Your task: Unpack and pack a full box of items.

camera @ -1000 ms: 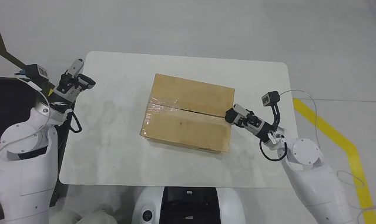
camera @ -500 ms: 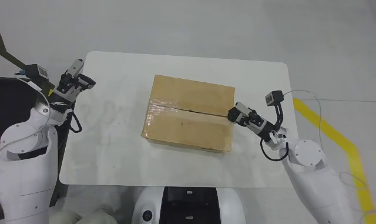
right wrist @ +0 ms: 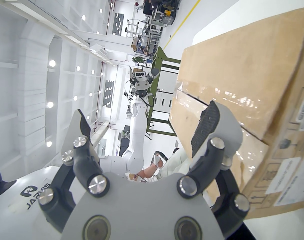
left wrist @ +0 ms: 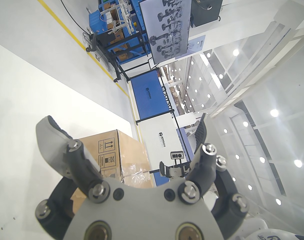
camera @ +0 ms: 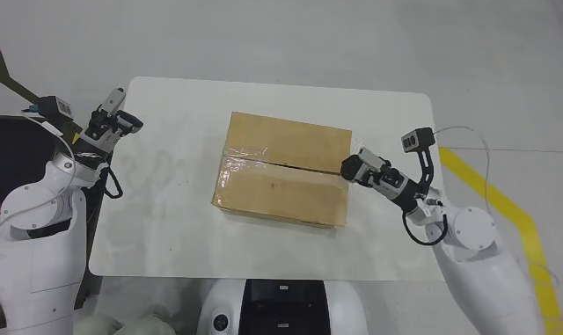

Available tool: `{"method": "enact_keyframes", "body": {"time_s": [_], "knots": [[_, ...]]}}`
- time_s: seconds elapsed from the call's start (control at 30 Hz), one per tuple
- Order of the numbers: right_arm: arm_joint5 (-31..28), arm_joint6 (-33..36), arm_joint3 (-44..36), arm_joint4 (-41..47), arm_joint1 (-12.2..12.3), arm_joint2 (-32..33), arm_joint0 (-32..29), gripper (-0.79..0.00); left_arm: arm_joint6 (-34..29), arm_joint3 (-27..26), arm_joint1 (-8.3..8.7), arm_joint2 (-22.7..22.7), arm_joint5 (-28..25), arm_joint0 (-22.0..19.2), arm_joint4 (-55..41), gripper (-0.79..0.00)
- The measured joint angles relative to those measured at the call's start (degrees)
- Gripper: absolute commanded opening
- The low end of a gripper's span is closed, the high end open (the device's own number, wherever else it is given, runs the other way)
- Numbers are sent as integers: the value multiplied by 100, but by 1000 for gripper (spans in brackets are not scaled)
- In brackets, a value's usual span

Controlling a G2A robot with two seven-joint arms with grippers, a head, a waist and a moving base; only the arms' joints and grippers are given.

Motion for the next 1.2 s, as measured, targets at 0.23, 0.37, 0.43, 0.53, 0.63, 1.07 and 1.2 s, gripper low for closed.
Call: {"method": "enact_keyframes", "body": {"time_s": [0.23,0.37,0.43,0.53,0.63,1.07,1.2], "knots": [[665,-95,17,-125,-103,-651,616,0,0,0,0,0,0,0,0,0],[902,-159,159,-215,-186,-1089,985,0,0,0,0,0,0,0,0,0],[1002,-257,234,-284,-234,-1309,1159,0,0,0,0,0,0,0,0,0],[1087,-398,335,-311,-293,-1523,1349,0,0,0,0,0,0,0,0,0],[1095,-416,351,-305,-300,-1545,1373,0,0,0,0,0,0,0,0,0],[1092,-412,348,-304,-299,-1541,1369,0,0,0,0,0,0,0,0,0],[1097,-417,345,-306,-300,-1546,1370,0,0,0,0,0,0,0,0,0]]}}
